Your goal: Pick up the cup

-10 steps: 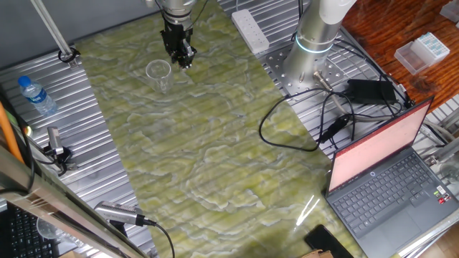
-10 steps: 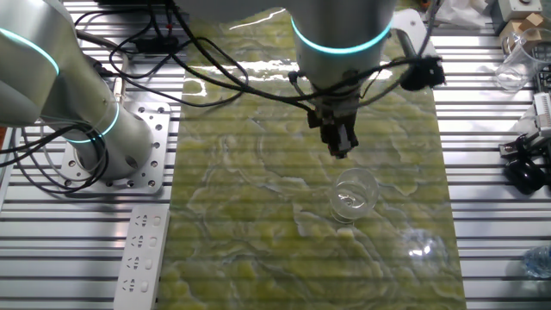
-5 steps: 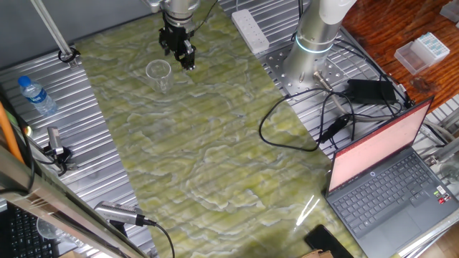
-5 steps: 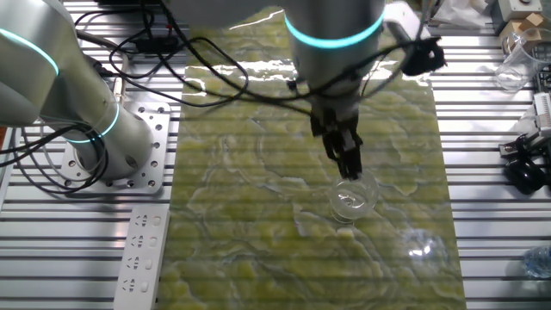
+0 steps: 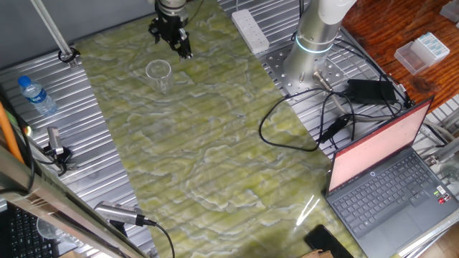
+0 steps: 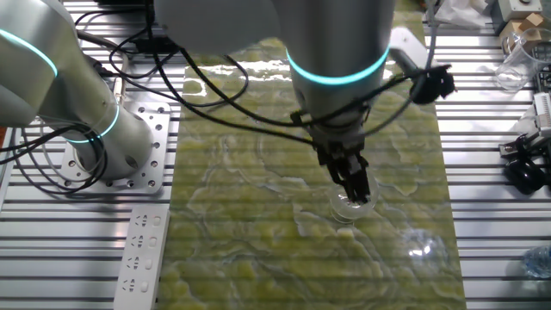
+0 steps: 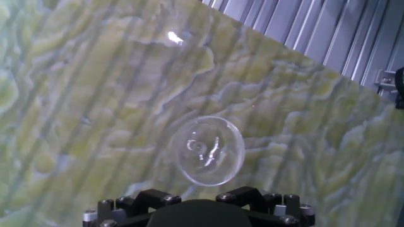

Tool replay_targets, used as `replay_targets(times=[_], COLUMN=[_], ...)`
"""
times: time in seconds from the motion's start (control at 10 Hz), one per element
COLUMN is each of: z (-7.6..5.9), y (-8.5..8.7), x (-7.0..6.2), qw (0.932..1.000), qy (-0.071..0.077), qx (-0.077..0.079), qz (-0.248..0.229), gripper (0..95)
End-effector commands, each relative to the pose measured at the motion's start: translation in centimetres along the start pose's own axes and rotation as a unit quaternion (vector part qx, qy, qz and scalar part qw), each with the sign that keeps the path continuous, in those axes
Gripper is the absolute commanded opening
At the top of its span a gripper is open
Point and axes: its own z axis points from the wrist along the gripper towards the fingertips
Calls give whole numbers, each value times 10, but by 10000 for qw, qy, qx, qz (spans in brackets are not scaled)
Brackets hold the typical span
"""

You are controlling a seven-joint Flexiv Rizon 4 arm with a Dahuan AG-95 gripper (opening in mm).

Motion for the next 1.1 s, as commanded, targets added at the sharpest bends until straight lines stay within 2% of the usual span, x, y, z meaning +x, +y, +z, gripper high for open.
replay_targets(times=[0.1, 0.6, 0.9, 1.1], z=[3, 16, 23, 28], y=[-3, -10, -15, -16], x=[-4, -14, -20, -23], qw=[10000, 9999, 9996, 9995], qy=[0, -78, -159, -165], qx=[-14, -113, -253, -258], qz=[-33, 24, 25, 32], gripper=[950, 950, 950, 950])
